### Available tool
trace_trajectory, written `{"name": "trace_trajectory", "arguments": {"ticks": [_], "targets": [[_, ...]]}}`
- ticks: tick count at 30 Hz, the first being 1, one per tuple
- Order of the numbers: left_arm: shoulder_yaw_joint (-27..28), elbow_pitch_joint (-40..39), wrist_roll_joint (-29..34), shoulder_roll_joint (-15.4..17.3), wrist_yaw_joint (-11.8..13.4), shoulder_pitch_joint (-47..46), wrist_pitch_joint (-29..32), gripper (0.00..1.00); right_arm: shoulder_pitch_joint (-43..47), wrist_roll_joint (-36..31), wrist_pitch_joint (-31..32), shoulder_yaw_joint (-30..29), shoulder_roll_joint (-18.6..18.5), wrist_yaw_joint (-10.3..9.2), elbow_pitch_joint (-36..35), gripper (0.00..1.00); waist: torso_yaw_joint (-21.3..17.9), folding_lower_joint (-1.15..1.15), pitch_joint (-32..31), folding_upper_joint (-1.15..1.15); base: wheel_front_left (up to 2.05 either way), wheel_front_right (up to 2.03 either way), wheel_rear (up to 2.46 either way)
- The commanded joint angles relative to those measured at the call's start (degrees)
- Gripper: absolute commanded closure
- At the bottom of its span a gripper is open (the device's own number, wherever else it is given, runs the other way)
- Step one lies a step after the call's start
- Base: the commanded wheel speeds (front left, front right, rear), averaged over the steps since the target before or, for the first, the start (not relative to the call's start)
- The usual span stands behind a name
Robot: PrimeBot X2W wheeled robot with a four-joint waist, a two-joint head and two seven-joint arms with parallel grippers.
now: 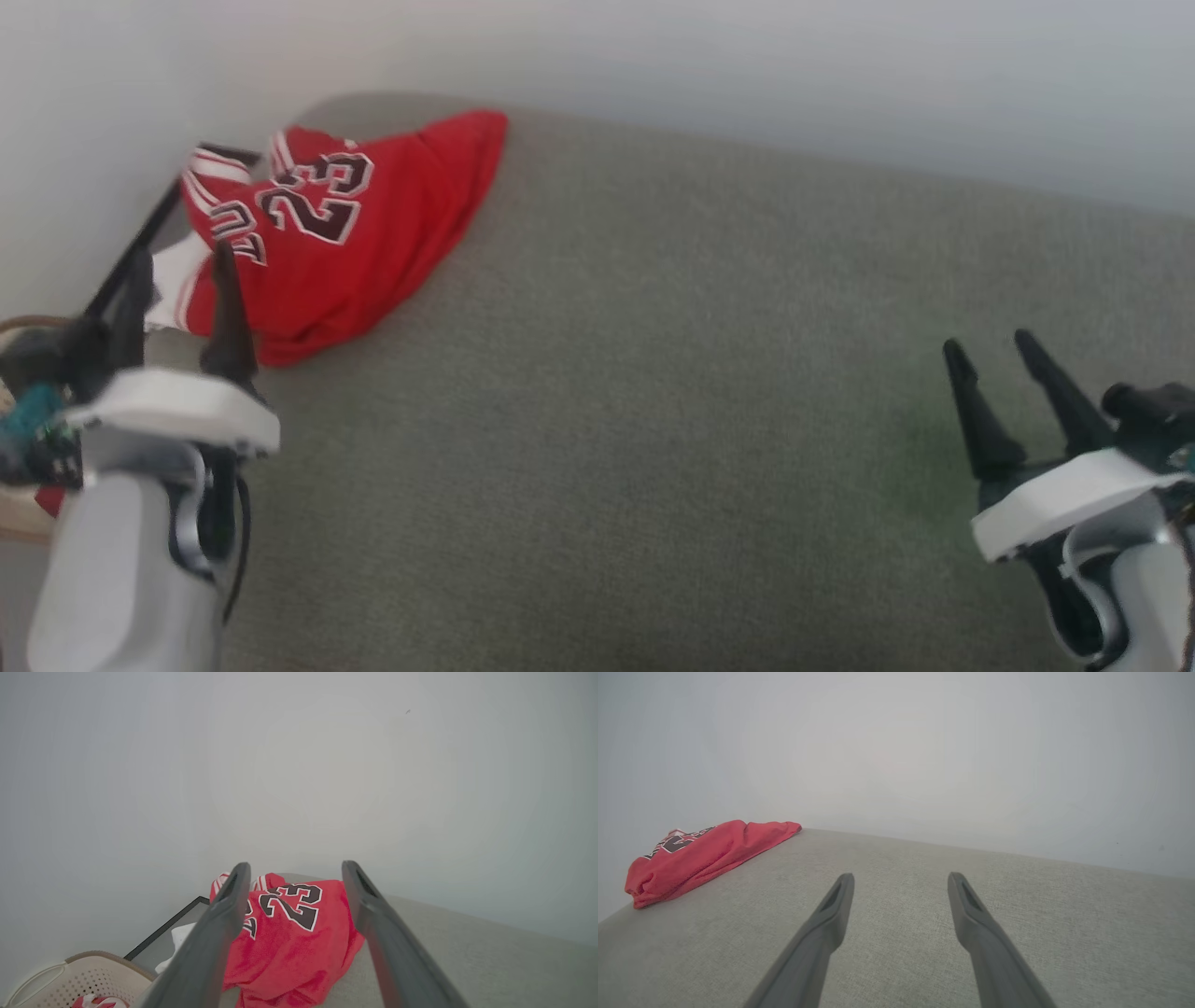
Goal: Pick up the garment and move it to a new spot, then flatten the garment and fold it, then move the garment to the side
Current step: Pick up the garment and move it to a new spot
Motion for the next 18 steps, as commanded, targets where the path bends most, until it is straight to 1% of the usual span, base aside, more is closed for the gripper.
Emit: {"name": "trace_trajectory", "arguments": {"ticks": [1, 3, 6, 7, 8, 12, 18], "targets": [[-0.2, 1.4, -0.3, 0.3, -0.4, -3.3, -0.1, 0.00, -1.0, 0.3, 0.2, -0.5, -0.9, -0.01, -1.1, 0.00, -1.9, 0.00, 4.7, 0.00, 0.00, 0.00, 0.00], [0.1, 3.9, -0.8, 1.2, -0.9, -7.0, -0.2, 0.00, -1.7, 0.5, 0.6, -1.2, -1.9, -0.01, -2.5, 0.00, -2.5, 0.00, 7.6, 0.00, 0.00, 0.00, 0.00], [-0.1, 7.8, -1.2, 1.4, -0.8, -12.5, 0.3, 0.00, -2.7, 0.8, 1.0, -2.1, -3.3, -0.01, -4.6, 0.00, -3.1, 0.00, 11.8, 0.00, 0.00, 0.00, 0.00], [-0.1, 7.8, -1.2, 1.4, -0.8, -12.5, 0.3, 0.00, -2.7, 0.8, 1.0, -2.1, -3.3, -0.01, -4.6, 0.00, -3.1, 0.00, 11.8, 0.00, 0.00, 0.00, 0.00], [-0.1, 9.2, -1.3, 1.6, -0.7, -14.3, 0.4, 0.00, -3.0, 0.9, 1.2, -2.4, -3.7, -0.01, -5.3, 0.00, -3.3, 0.00, 13.2, 0.00, 0.00, 0.00, 0.00], [0.2, 17.3, -2.0, 3.1, -1.2, -22.1, 1.7, 0.00, -4.3, 1.4, 1.8, -3.1, -5.5, 0.00, -7.8, 0.00, -4.2, 0.00, 18.1, 0.00, 0.00, 0.00, 0.00], [-0.7, 31.4, -1.4, 4.3, 0.5, -31.7, 5.6, 0.00, -4.8, 1.8, 2.3, -3.9, -7.3, -0.01, -11.1, 0.00, -4.7, 0.00, 22.7, 0.00, 0.00, 0.00, 0.00]]}}
